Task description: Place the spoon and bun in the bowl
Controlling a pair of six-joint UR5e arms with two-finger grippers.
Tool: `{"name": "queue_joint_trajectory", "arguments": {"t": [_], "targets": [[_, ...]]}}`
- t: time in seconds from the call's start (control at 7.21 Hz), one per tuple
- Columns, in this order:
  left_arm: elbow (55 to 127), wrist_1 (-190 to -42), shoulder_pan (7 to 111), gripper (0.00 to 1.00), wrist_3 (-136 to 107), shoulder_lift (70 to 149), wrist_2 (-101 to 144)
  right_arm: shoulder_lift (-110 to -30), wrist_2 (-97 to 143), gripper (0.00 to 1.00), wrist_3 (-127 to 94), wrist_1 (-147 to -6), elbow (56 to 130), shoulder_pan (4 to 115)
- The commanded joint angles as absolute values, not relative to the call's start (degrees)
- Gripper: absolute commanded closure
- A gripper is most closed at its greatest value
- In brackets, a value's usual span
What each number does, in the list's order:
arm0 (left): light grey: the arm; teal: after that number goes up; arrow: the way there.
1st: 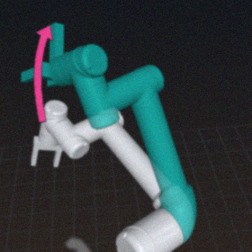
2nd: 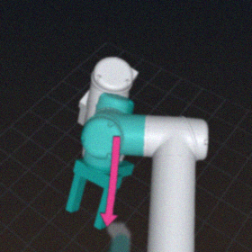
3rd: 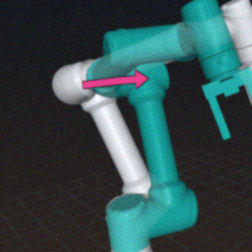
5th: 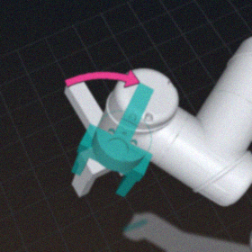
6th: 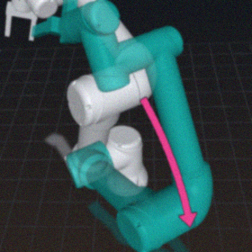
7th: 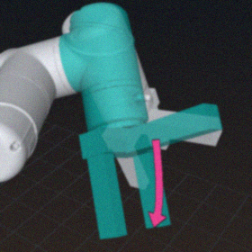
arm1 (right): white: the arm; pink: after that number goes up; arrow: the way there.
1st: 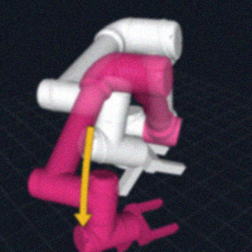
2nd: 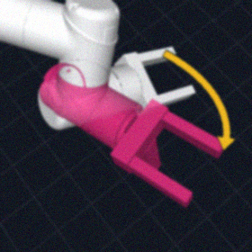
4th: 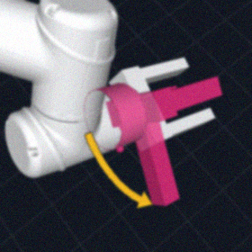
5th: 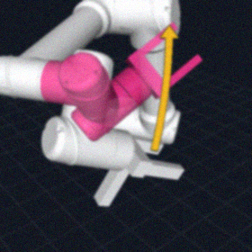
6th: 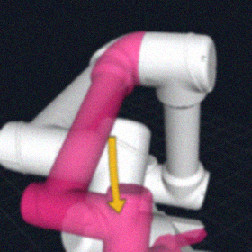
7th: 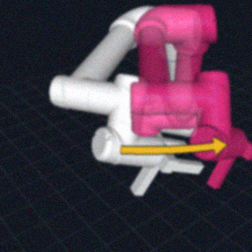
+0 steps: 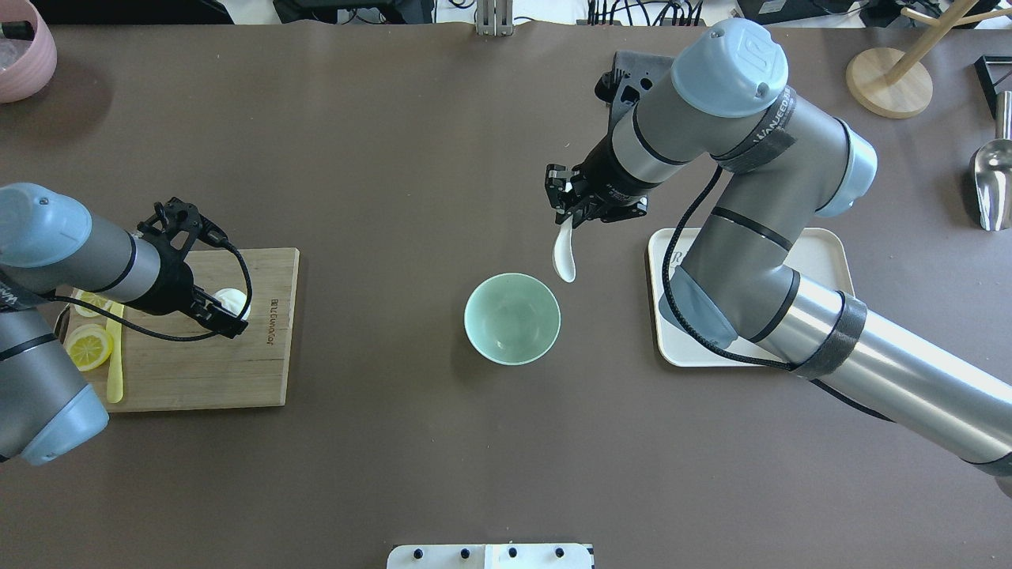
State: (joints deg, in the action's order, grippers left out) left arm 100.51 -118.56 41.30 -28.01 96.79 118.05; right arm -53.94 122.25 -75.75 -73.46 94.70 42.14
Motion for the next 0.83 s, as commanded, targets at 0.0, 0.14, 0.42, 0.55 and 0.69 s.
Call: {"name": "queue_joint_trajectory", "arguments": {"t": [0.0, 0.14, 0.42, 0.55, 0.69], "targets": [[98.88, -120.32, 41.22, 0.53, -28.21, 97.12, 117.95, -53.70, 121.47, 1.00, -75.67, -73.30, 94.57, 41.05], [99.05, -120.32, 41.22, 0.94, -28.21, 96.77, 118.04, -53.53, 121.20, 1.00, -75.67, -73.30, 94.57, 40.70], [103.07, -120.15, 42.53, 1.00, -28.39, 96.33, 118.65, -53.09, 120.59, 1.00, -75.67, -73.30, 94.57, 39.91], [104.66, -119.62, 45.41, 1.00, -28.48, 96.85, 120.22, -53.00, 118.50, 1.00, -75.67, -72.87, 94.31, 38.60], [104.68, -119.62, 48.31, 1.00, -28.56, 99.03, 125.54, -51.78, 116.82, 1.00, -75.67, -72.95, 93.26, 37.19]]}}
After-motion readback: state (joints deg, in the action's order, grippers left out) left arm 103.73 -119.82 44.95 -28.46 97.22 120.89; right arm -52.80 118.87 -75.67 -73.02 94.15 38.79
